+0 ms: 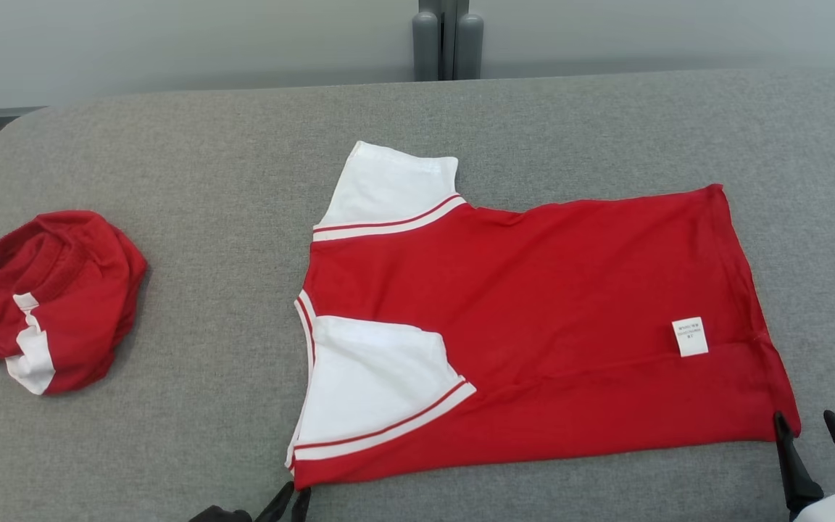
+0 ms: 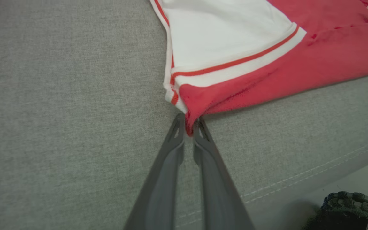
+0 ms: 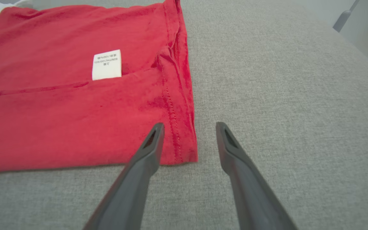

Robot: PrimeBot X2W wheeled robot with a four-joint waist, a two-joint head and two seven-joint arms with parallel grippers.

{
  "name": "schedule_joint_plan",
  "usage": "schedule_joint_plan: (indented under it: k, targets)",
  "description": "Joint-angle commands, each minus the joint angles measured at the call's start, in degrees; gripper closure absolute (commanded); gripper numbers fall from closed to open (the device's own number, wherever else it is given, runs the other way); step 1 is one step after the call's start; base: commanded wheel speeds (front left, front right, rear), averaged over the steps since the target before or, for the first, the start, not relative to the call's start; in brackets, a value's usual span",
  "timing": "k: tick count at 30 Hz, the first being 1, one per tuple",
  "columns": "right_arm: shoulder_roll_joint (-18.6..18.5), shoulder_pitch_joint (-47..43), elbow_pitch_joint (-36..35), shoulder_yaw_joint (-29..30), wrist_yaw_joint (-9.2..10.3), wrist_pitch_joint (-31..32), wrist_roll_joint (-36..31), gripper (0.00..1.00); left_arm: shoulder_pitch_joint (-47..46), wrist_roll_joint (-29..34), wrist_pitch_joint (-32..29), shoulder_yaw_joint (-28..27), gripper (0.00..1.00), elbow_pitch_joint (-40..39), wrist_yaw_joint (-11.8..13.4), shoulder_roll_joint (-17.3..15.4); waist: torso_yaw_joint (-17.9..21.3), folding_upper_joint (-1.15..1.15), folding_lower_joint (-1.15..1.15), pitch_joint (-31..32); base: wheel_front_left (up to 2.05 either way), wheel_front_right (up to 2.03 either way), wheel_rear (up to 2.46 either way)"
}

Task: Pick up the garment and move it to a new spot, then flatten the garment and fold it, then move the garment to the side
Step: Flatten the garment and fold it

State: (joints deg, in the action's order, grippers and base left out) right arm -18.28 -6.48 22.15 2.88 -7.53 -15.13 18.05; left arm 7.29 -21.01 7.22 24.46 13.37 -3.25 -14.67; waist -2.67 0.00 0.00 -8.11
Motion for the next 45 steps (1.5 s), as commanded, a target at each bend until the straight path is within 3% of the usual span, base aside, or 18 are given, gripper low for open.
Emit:
schedule_joint_plan:
  k: [1,9,14,17,24,28,35,45]
  targets:
    - [0.1,-0.6,-0.8,0.4,0.08,0.0,-0.5,0.00,1.1,-0.4,-0.8,-0.2,0.00,-0.8,0.3,-0.5,0.1,0.00,0.00,0.4,0.00,0.00,0.00]
    - [0.3,3.4,-6.2,0.4,0.08,0.0,-2.7,0.00,-2.1,-1.3,-2.2,-4.0,0.00,-14.5,4.1,-1.5,1.9,0.00,0.00,-0.7,0.00,0.00,0.00]
    - [0.8,8.5,-6.2,-0.9,0.08,0.0,-3.8,0.00,-13.5,-1.2,-7.1,-5.5,0.00,-18.2,3.1,-2.4,2.3,0.00,0.00,-4.1,0.00,0.00,0.00]
    - [1.7,11.5,-6.2,-1.8,0.07,0.0,-3.1,0.00,-22.7,-2.8,-10.5,-6.4,0.00,-16.3,0.8,-3.2,3.3,0.00,0.00,-6.3,0.00,0.00,0.00]
    - [2.9,18.4,-7.2,-3.5,0.07,0.0,-2.8,0.00,-44.1,-8.1,-25.0,-5.1,0.00,-7.3,-3.7,-9.2,7.5,0.00,0.00,-13.7,0.00,0.00,0.00]
    - [3.9,20.9,-7.4,-4.5,0.07,0.0,-2.9,0.00,-55.0,-11.6,-32.4,-2.4,0.00,-1.8,-4.2,-11.9,9.9,0.00,0.00,-17.4,0.00,0.00,0.00]
    - [5.4,23.2,-7.7,-4.0,0.07,0.0,-2.9,0.00,-67.2,-17.1,-41.5,4.8,0.00,6.2,-4.2,-13.5,12.6,0.00,0.00,-22.9,0.00,0.00,0.00]
    - [6.8,23.9,-8.5,-3.0,0.07,0.0,-2.9,0.00,-73.8,-18.7,-43.0,10.4,0.00,15.0,-4.2,-16.9,15.3,0.00,0.00,-26.7,0.00,0.00,0.00]
